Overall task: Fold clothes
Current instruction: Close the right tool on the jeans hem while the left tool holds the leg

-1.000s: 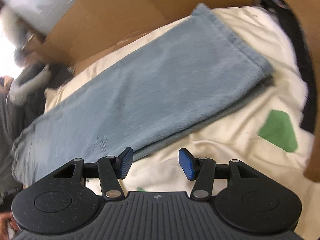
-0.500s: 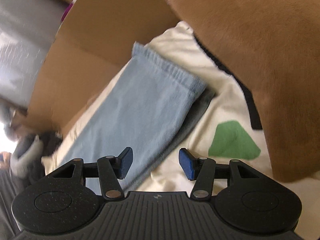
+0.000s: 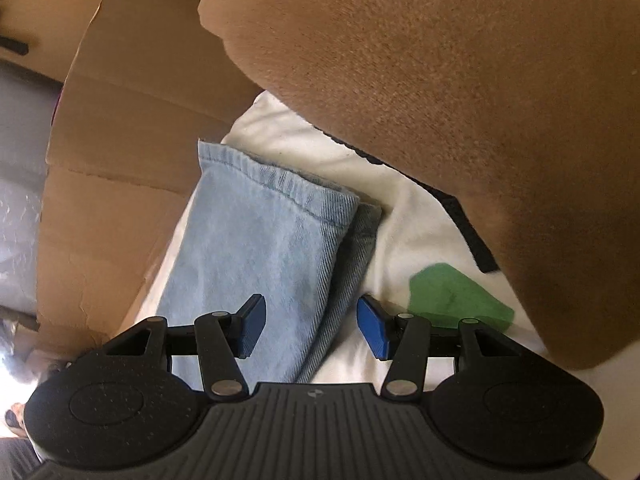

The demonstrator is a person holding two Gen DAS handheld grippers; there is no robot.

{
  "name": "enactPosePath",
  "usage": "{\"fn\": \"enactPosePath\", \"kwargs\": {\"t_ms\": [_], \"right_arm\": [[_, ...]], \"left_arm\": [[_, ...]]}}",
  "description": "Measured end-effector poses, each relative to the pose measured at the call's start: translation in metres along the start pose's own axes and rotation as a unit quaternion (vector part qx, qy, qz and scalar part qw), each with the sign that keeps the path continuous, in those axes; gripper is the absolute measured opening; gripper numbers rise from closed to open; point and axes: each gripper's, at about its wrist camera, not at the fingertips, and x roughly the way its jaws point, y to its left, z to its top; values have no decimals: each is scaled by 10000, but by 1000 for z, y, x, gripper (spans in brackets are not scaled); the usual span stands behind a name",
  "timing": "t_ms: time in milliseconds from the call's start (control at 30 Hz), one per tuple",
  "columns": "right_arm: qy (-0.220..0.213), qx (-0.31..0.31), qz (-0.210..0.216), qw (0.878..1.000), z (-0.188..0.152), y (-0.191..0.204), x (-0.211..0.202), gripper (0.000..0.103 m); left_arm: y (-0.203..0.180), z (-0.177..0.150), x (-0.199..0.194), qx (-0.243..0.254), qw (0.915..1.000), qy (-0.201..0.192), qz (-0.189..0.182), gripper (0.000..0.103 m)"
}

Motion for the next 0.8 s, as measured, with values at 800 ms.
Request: {"fn": "enactPosePath", "kwargs": {"t_ms": [800], "right_arm": [[-282, 759, 359, 9961, 5, 4, 41, 29]], "left_arm": [[22, 5, 1, -1032, 9932, 78, -531, 55]]}}
